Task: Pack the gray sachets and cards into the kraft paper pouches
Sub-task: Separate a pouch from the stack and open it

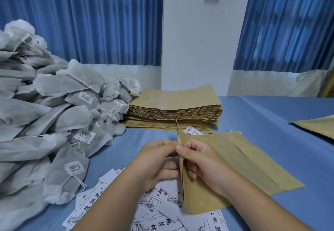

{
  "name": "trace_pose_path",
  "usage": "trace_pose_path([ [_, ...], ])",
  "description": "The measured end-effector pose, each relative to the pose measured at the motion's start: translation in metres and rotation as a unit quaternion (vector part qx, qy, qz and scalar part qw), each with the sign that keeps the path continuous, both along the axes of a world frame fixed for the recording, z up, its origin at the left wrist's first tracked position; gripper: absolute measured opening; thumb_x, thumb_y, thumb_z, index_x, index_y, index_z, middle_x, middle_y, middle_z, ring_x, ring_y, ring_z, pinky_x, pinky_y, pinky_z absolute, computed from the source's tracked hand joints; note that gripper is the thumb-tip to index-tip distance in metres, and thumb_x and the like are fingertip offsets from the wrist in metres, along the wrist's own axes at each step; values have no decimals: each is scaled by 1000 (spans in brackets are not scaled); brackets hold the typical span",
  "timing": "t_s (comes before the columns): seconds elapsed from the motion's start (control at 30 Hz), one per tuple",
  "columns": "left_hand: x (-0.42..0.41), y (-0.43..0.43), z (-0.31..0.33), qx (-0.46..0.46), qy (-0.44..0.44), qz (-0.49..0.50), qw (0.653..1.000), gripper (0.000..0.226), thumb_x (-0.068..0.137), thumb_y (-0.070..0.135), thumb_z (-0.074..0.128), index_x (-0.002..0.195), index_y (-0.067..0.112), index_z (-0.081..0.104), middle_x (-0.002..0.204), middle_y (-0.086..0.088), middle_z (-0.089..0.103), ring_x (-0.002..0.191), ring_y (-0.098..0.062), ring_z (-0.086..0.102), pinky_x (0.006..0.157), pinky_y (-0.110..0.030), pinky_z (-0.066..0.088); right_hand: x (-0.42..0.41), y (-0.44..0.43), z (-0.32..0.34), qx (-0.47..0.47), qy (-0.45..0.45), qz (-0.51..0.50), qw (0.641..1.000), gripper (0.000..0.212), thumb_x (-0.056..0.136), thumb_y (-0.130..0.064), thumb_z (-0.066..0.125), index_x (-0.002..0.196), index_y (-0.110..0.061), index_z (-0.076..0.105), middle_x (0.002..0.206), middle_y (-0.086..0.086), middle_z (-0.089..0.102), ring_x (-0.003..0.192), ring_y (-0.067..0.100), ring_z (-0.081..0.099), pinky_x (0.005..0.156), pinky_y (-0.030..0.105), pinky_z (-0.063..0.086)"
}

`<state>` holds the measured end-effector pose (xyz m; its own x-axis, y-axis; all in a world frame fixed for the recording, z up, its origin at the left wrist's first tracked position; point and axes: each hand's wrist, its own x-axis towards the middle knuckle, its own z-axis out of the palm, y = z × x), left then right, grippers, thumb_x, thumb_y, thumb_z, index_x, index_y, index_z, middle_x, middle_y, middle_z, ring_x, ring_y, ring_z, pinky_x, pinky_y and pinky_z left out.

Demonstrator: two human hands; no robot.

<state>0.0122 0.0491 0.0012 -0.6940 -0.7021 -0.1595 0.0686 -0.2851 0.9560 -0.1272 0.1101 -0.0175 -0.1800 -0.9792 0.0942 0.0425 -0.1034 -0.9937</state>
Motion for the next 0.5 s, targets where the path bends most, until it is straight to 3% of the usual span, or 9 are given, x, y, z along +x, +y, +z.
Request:
trace_pose_path([
  [0.17, -1, 1, 0, 5, 5, 3, 1000, 37, 93, 30, 62, 112, -2, 60, 101, -22, 71, 80, -40, 71, 64, -40, 60, -1, 0, -1, 2, -5, 14, 1000, 32, 65, -39, 78, 66, -18, 54, 50, 1, 40, 42, 13, 34, 40, 24, 33],
  [0.33, -1, 0, -1, -3, -1, 11, 1000, 22, 94, 16, 58, 111, 1, 60, 98, -21, 72, 79, -39, 72, 70, -44, 60, -1, 0, -1, 3, -2, 17, 1000, 30, 63, -42, 78, 60, -22, 56, 49, 0, 39, 43, 13, 34, 41, 24, 33],
  [0.5, -1, 1, -1, -12, 2, 5, 1000, 33, 95, 22, 58, 117, -2, 59, 102, -25, 70, 85, -43, 70, 79, -52, 58, -2, 0, -1, 5, 0, 23, 1000, 28, 62, -43, 79, 58, -24, 58, 50, 0, 40, 43, 13, 35, 41, 24, 34],
])
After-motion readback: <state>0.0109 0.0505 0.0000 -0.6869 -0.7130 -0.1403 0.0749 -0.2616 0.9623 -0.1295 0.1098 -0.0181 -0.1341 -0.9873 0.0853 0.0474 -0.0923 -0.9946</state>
